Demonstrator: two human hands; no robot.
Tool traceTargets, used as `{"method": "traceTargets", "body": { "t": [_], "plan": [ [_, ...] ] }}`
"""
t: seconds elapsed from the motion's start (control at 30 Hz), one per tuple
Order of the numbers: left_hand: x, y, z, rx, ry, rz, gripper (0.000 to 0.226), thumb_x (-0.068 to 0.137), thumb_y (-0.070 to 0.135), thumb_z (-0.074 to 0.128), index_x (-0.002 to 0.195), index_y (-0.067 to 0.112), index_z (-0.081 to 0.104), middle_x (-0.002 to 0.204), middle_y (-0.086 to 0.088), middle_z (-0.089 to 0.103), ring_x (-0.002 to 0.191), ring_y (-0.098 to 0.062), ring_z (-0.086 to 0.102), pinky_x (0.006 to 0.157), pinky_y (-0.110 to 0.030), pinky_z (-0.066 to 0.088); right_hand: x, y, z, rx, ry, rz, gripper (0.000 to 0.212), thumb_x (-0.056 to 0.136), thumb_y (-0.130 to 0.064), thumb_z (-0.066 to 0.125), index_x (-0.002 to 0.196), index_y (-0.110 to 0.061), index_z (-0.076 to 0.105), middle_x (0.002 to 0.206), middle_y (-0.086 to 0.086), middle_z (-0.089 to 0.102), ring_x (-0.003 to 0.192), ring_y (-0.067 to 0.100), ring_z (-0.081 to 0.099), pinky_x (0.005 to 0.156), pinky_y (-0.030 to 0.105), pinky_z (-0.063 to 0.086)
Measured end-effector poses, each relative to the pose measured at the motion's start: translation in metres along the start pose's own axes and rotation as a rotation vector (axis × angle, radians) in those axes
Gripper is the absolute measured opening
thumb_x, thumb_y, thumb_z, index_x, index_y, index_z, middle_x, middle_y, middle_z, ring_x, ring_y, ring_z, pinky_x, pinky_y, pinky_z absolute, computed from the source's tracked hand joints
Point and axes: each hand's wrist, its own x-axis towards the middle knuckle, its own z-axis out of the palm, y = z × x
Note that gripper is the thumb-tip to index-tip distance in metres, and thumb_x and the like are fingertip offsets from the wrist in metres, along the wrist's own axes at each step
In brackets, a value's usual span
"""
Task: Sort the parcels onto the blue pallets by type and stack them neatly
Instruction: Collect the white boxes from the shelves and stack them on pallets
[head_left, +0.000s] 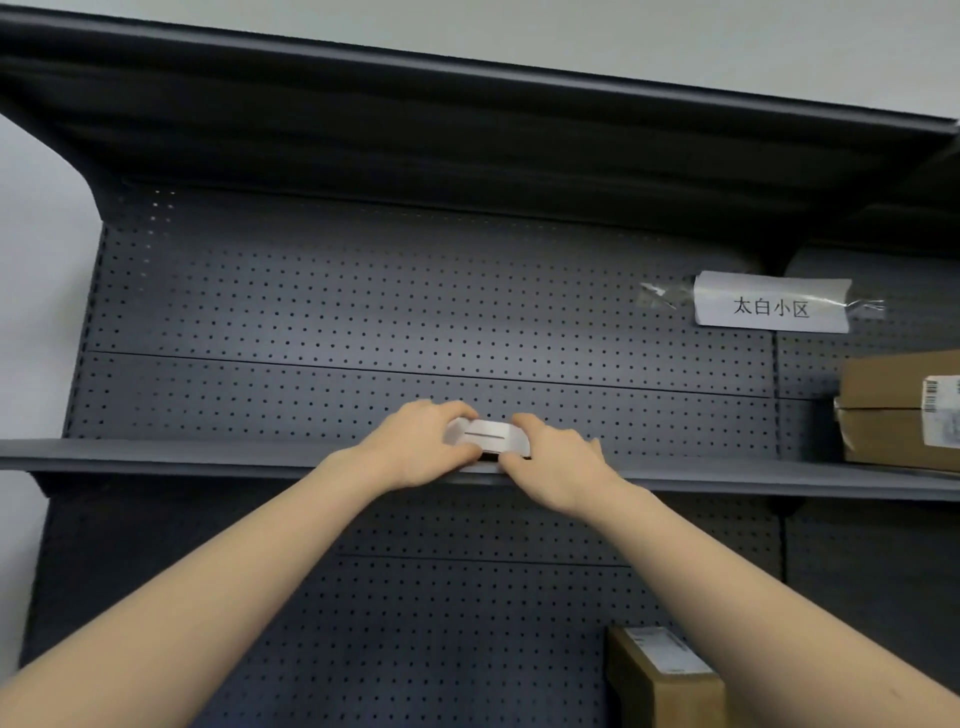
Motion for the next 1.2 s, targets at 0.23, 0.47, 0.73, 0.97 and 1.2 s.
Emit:
{"method": "traceTargets", "body": {
  "t": [0.23,0.47,0.73,0.97,1.2],
  "plan": [
    [-0.077,0.038,0.005,-0.110,0.414,0.009,0.045,0.089,0.030,0.061,0.130,0.036,0.044,0.110,0.003,0.031,0.084,-0.016,0.051,0.075,-0.029,0.046,-0.068,-0.013,-0.002,0.335,0.247,-0.189,0.050,0.093,-0.029,0.053,0.139,-0.022,0.034,0.112,0.004,0.058,0.102,0.024,0.055,0.095,0.041,0.044],
    [-0.165,0.090,0.036,-0.138,0.611,0.009,0.057,0.083,0.016,0.069,0.134,0.026,0.045,0.124,0.003,0.027,0.110,0.003,0.030,0.091,-0.022,0.038,-0.160,-0.002,0.010,0.576,0.234,-0.257,0.064,0.093,-0.028,0.054,0.148,-0.031,0.021,0.154,-0.009,0.022,0.133,0.003,0.027,0.097,0.016,0.025],
    [-0.249,0.119,0.093,-0.170,0.619,-0.051,0.059,0.083,0.008,0.068,0.136,0.021,0.046,0.132,-0.005,0.028,0.122,0.016,0.024,0.102,-0.014,0.032,-0.245,0.019,0.041,0.639,0.119,-0.250,0.064,0.093,-0.027,0.053,0.145,-0.042,0.019,0.155,-0.012,0.010,0.128,0.005,0.030,0.098,0.022,0.034],
    [-0.285,0.096,0.148,-0.194,0.418,-0.170,0.058,0.084,0.011,0.067,0.135,0.029,0.046,0.123,0.006,0.028,0.112,-0.014,0.047,0.089,-0.030,0.047,-0.262,0.041,0.092,0.603,-0.022,-0.162,0.059,0.094,-0.024,0.053,0.145,-0.037,0.027,0.156,-0.010,0.012,0.130,0.004,0.032,0.095,0.015,0.029],
    [-0.280,0.036,0.190,-0.255,0.257,-0.284,0.052,0.086,0.012,0.063,0.133,0.031,0.050,0.116,0.010,0.026,0.098,0.009,0.041,0.079,-0.020,0.041,-0.234,0.042,0.174,0.583,-0.140,-0.075,0.058,0.093,-0.024,0.054,0.145,-0.031,0.030,0.155,-0.004,0.019,0.135,0.012,0.033,0.101,0.021,0.032]
  ]
}}
